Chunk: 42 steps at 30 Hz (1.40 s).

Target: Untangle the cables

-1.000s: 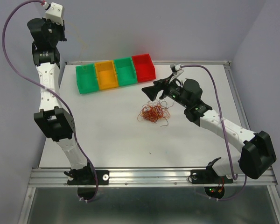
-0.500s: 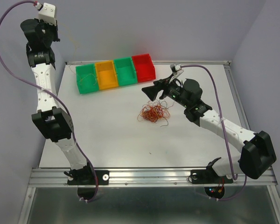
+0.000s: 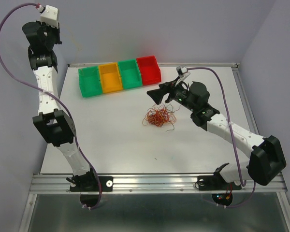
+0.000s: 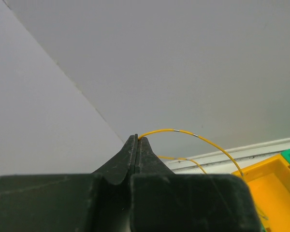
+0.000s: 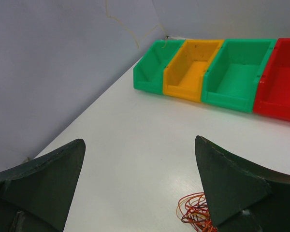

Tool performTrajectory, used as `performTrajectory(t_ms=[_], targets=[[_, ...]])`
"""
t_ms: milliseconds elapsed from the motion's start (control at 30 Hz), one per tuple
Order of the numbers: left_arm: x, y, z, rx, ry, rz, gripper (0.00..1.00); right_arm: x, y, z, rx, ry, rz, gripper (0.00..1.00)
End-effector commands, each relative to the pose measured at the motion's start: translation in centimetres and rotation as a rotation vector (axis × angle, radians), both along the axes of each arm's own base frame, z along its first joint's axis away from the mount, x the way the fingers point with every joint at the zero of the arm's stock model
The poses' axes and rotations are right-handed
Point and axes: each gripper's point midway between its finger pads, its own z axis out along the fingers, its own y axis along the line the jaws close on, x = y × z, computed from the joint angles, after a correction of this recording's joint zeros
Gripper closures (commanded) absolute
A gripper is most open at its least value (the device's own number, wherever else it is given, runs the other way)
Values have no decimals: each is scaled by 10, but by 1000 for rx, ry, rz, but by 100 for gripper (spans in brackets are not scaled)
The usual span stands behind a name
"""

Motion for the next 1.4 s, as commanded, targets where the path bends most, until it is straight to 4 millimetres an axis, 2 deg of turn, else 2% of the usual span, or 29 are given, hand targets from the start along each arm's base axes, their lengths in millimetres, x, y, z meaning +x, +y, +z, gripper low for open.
performTrajectory(t_ms=[0,300,400,500,533,600,833,933,1133,1367], targets=[[4,4,11,15,-57,-3,100,-6,0,22,28,-49,2,0],[34,16,-43,19,24,10,100,-5,0,21,27,-48,1,0],[35,22,-53,30,39,35,100,-5,0,19,26,-44,1,0],[35,26,-72,41,62,54,100,-5,1,19,26,-42,4,0],[35,26,-69,47,52,54,100,-5,2,17,24,-40,6,0],[39,23,-85,42,78,41,100,-4,1,18,25,-41,4,0],[48,13,-119,35,133,30,100,-4,1,18,25,-41,3,0],[48,7,-128,37,146,22,100,-4,1,18,25,-41,3,0],[46,-17,-172,77,207,39,100,-4,0,17,23,-39,-2,0],[48,-14,-202,78,266,96,100,-4,1,17,23,-40,-1,0]])
